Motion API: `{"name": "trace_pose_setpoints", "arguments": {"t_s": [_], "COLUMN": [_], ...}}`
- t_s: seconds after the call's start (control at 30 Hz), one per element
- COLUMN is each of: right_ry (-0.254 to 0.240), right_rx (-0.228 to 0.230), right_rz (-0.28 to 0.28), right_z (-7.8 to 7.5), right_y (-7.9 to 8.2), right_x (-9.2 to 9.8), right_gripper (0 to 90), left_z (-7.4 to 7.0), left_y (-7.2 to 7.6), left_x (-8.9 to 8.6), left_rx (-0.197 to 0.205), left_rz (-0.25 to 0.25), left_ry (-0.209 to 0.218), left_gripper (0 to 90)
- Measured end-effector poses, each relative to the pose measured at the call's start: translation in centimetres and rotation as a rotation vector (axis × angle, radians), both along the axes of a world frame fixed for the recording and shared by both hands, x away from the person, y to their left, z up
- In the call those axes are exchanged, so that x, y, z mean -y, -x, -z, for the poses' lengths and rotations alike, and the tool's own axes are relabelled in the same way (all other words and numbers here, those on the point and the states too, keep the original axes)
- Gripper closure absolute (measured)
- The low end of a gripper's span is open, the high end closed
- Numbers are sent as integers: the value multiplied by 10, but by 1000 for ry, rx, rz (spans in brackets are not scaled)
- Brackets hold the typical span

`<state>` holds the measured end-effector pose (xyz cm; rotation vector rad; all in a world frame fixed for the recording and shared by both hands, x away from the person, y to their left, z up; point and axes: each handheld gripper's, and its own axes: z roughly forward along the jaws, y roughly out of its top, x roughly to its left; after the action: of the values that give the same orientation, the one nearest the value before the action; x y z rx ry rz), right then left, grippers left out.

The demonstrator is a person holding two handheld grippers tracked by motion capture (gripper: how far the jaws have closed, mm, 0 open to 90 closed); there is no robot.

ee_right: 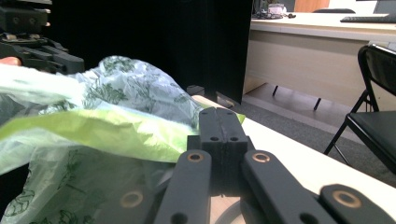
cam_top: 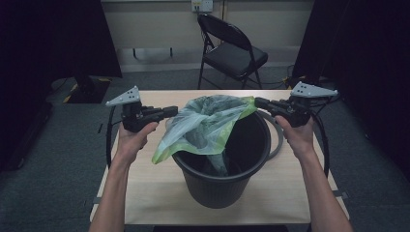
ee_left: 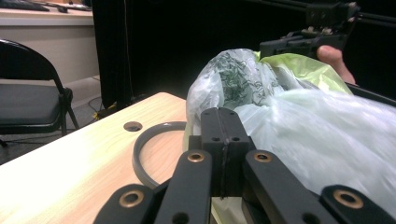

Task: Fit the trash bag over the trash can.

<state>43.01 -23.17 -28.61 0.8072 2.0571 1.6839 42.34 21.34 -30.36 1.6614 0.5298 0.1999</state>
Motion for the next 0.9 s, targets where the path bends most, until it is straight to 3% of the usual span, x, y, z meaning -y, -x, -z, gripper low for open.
{"name": "trace_pose_setpoints", "arguments": {"t_s": [0.17, 0.43, 0.5, 0.57, 0.67, 0.77, 0.9], "right_ry": [11, 14, 10, 8, -6, -16, -10], "right_rx": [-18, -43, -30, -16, 15, 41, 57], "right_rz": [16, 30, 36, 57, 61, 56, 24], "right_z": [10, 22, 19, 13, 0, -11, -17], "right_y": [-3, -14, -14, -12, -6, 0, 8], "right_x": [3, 3, 2, 2, 2, -1, -10], "right_gripper": [900, 900, 859, 761, 724, 696, 643], "left_z": [7, 11, 8, 3, -9, -20, -18], "left_y": [9, 18, 18, 16, 13, 7, -8], "left_x": [-9, -13, -16, -19, -21, -14, 8], "left_rx": [10, 19, 19, 30, 43, 63, 24], "left_rz": [-18, -8, -13, -22, -14, -37, -6], "left_ry": [-5, -29, -12, 4, 74, 48, 25], "left_gripper": [900, 900, 900, 900, 856, 835, 724]}}
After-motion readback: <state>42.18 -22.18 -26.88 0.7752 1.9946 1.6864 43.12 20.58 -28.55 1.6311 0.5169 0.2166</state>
